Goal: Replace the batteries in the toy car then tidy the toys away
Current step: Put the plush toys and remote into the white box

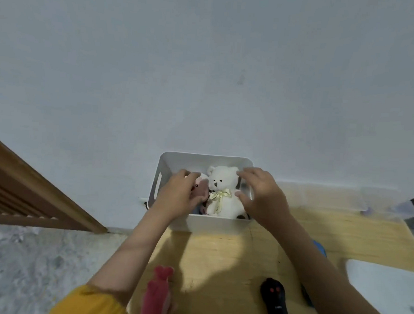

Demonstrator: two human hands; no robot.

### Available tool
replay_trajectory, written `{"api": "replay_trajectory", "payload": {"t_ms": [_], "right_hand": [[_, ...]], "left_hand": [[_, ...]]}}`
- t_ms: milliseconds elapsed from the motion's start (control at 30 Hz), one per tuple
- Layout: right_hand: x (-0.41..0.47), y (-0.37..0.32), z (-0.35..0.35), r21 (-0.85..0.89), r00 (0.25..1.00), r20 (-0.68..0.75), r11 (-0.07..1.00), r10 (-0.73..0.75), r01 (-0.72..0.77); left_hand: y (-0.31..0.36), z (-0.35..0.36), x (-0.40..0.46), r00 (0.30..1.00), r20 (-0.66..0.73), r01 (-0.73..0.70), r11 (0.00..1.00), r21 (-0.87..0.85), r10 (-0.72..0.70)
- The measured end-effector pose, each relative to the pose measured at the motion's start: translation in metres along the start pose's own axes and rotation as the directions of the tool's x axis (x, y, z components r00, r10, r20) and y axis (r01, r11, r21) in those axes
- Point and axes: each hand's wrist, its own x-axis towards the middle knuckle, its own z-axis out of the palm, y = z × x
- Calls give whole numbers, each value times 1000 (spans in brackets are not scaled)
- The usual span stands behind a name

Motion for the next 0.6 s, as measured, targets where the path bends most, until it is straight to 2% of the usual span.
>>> {"api": "replay_trajectory", "payload": {"t_ms": [67, 133, 200, 233, 300, 333, 400, 433, 500, 600], "right_hand": [[-31, -3, -15, 39, 997, -43, 997, 67, -66], [-65, -4, -21, 86, 989, -60, 988, 135, -129], [-102, -2, -17, 103, 981, -36, 978, 188, -184], [-120, -1, -12, 96, 971, 24, 966, 239, -241], [-153, 2, -2, 22, 905, 195, 921, 378, -389], [-167, 3, 2, -38, 853, 276, 892, 443, -451], [-188, 6, 11, -157, 756, 382, 844, 531, -513], [-196, 7, 16, -213, 716, 416, 825, 561, -523], [-208, 7, 26, -308, 634, 466, 785, 617, -538], [-218, 6, 36, -346, 587, 461, 744, 665, -572]], "left_hand": [[10, 0, -39, 980, -198, -53, 988, -144, 24], [18, 8, -77, 932, -362, -111, 973, -200, 32], [23, 24, -113, 905, -425, -77, 972, -222, -26], [24, 33, -128, 910, -403, -6, 971, -240, -95], [26, 49, -153, 922, -244, 236, 935, -263, -301], [26, 56, -161, 895, -128, 388, 887, -248, -427], [25, 65, -174, 782, 51, 622, 775, -111, -621], [23, 68, -179, 745, 100, 665, 746, -30, -660], [21, 71, -187, 713, 173, 676, 732, 89, -679], [19, 75, -194, 722, 206, 647, 750, 138, -661]]}}
